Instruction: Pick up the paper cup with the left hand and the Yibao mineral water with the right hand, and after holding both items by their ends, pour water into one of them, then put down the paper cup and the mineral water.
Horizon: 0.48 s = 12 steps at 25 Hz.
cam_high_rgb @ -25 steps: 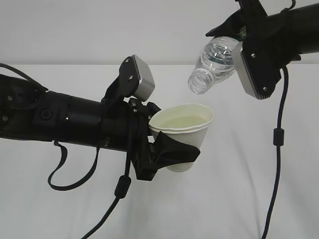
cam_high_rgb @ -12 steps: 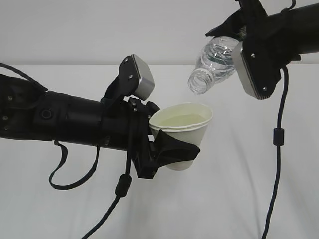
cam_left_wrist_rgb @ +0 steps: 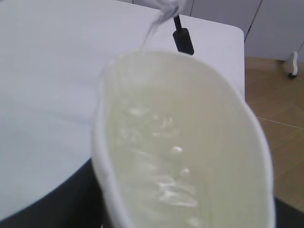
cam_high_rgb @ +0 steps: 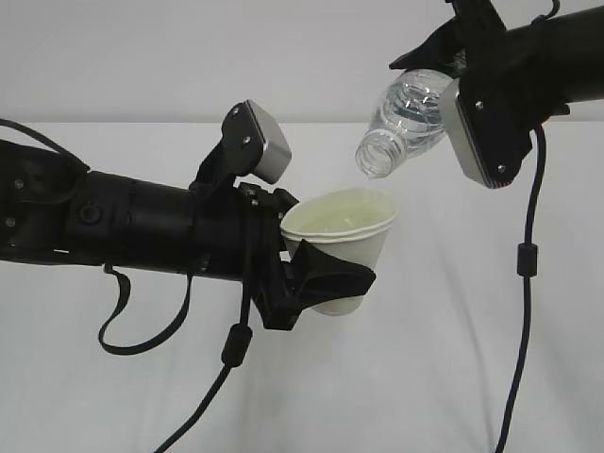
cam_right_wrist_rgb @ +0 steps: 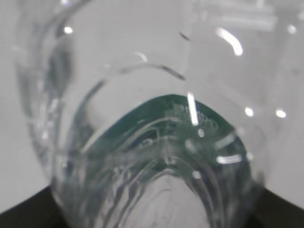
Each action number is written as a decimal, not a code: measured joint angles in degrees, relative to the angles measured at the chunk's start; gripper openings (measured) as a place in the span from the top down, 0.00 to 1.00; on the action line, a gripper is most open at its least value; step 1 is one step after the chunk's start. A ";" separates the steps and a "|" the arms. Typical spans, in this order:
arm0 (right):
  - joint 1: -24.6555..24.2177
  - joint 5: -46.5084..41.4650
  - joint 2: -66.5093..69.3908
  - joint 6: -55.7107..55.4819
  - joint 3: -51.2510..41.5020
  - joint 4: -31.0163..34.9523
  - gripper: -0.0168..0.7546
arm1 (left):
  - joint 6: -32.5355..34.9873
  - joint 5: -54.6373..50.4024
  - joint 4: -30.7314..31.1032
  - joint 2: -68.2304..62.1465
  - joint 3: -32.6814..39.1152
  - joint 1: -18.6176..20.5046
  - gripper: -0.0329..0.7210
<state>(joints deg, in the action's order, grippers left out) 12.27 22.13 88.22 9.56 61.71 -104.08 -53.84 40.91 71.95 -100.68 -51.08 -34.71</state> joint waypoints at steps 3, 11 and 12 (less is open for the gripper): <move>0.00 0.00 0.00 -0.25 0.00 0.00 0.38 | 0.00 0.00 0.00 0.00 0.00 0.00 0.40; 0.00 0.30 0.00 -1.37 0.00 0.00 0.38 | 0.00 0.00 0.00 0.00 0.00 0.00 0.40; 0.00 0.44 0.00 -1.77 0.00 0.00 0.38 | 0.00 0.00 -0.03 0.00 0.00 0.00 0.40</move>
<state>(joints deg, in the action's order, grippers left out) 12.27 22.57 88.22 7.79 61.71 -104.08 -53.84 40.91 71.92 -100.68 -51.08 -34.71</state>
